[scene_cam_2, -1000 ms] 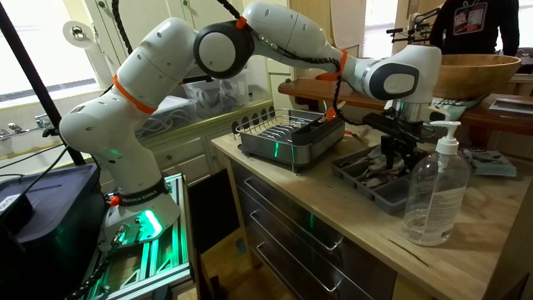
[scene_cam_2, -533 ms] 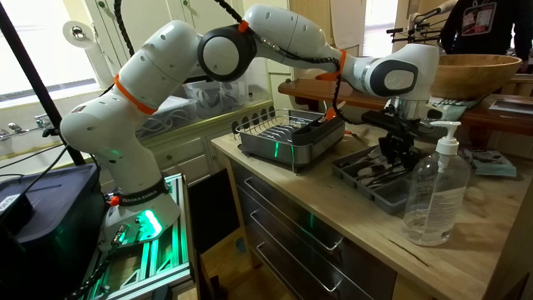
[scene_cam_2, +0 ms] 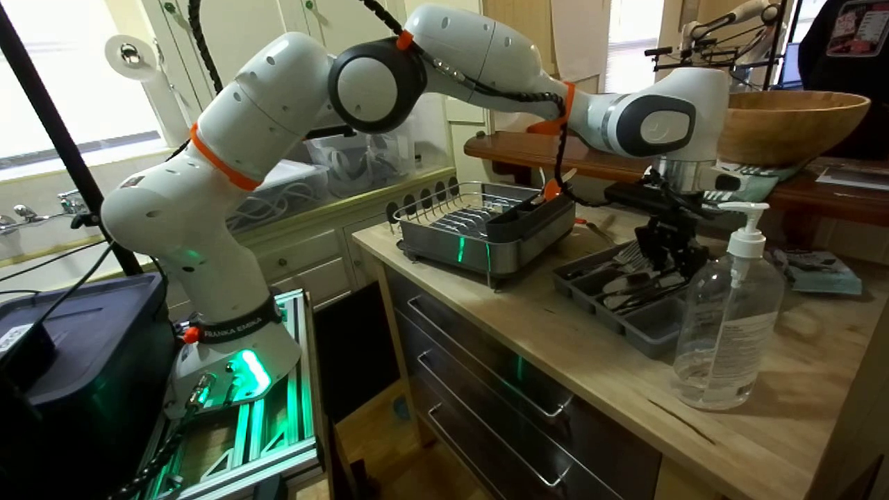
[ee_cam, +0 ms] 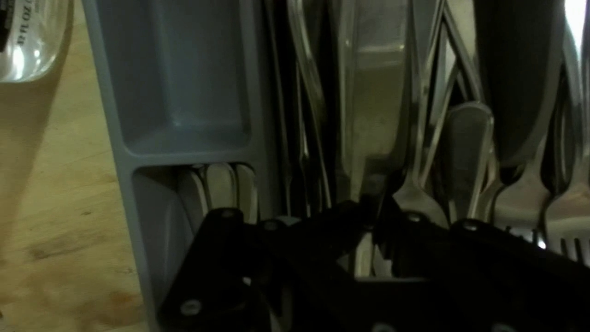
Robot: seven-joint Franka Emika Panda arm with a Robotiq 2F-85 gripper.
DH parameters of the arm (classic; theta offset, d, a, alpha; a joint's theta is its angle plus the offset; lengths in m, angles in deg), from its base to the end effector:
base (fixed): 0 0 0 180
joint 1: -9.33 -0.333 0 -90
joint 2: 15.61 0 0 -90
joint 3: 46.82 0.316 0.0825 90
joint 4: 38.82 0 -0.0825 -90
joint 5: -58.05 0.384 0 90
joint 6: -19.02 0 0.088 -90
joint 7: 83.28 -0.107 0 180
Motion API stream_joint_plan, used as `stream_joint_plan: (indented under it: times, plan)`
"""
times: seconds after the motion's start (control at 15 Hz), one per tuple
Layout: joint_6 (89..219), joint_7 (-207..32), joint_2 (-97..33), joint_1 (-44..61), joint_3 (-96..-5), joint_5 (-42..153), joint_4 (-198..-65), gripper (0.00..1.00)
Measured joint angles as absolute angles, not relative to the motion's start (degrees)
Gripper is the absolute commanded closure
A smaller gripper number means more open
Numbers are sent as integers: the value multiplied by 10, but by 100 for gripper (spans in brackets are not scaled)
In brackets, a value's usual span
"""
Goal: Move one butter knife to the plate rack
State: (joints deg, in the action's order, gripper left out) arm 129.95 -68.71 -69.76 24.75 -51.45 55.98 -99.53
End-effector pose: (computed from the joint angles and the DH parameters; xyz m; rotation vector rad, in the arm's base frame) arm 0.7276 -0.2464 0.2534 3.0616 -0.0771 -0.1419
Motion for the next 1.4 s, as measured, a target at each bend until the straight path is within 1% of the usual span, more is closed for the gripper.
stream_joint_plan:
  times: [0.4,1.0,1.07,1.13,1.33,1.4]
  plan:
    - [1415,-673,-628,272,-515,571,-1082,97]
    - [1553,-560,-550,293,-487,585,-1209,97]
    - [1556,-549,-544,293,-487,584,-1218,64]
    - [1556,-537,-540,293,-486,583,-1226,63]
    - [1552,-510,-531,292,-480,582,-1245,42]
    - [1548,-502,-531,291,-478,581,-1249,34]
